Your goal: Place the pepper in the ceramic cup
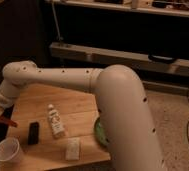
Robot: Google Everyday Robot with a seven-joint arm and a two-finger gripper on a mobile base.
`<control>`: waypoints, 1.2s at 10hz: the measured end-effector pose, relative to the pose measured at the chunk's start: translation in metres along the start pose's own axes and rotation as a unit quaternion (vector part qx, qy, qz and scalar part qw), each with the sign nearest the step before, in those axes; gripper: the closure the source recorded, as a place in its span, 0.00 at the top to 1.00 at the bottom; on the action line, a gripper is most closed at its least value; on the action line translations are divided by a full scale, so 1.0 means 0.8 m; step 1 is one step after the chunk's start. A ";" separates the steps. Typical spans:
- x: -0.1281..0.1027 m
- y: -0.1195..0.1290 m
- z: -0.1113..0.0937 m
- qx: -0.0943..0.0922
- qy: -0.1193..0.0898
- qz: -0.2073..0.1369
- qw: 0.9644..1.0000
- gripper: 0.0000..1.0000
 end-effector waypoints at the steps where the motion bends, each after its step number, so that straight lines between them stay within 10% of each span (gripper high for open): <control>1: -0.002 0.004 0.002 -0.003 -0.001 -0.002 1.000 0.00; 12: 0.000 0.040 0.013 -0.047 -0.011 0.002 0.999 0.00</control>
